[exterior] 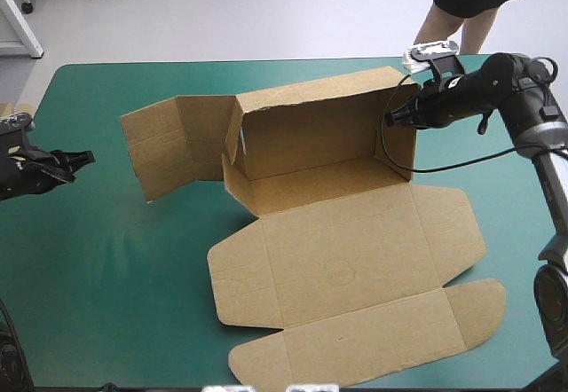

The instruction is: Fold the box

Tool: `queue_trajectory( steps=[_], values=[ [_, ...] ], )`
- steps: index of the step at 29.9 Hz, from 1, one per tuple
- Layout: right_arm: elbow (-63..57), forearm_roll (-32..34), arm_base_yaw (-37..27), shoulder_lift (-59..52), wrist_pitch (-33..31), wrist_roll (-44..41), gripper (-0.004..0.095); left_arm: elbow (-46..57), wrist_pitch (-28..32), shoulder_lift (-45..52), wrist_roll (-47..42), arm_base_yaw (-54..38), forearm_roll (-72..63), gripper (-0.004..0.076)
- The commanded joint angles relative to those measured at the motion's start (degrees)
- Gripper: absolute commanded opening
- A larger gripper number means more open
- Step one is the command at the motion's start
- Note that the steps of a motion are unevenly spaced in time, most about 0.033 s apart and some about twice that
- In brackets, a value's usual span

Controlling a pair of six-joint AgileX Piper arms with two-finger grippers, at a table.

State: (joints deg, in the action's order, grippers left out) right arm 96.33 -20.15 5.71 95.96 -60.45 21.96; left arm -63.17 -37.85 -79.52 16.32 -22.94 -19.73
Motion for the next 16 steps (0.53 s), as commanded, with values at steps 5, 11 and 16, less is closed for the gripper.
queue_trajectory(
  steps=[5,11,16],
  values=[
    [4.1,0.0,-0.6,2.7,-3.1,-2.1,-0.0017,-1.5,3.1,1.6,1.5,0.1,-3.2,0.0216],
    [6.4,0.0,-0.6,7.3,-5.1,-3.1,-0.0016,-1.5,3.0,1.6,1.7,0.1,-3.4,0.0202],
    [7.9,1.1,-0.5,7.9,-4.5,-3.7,0.0006,-1.5,2.8,1.6,1.9,0.1,-3.7,0.0191]
  ],
)
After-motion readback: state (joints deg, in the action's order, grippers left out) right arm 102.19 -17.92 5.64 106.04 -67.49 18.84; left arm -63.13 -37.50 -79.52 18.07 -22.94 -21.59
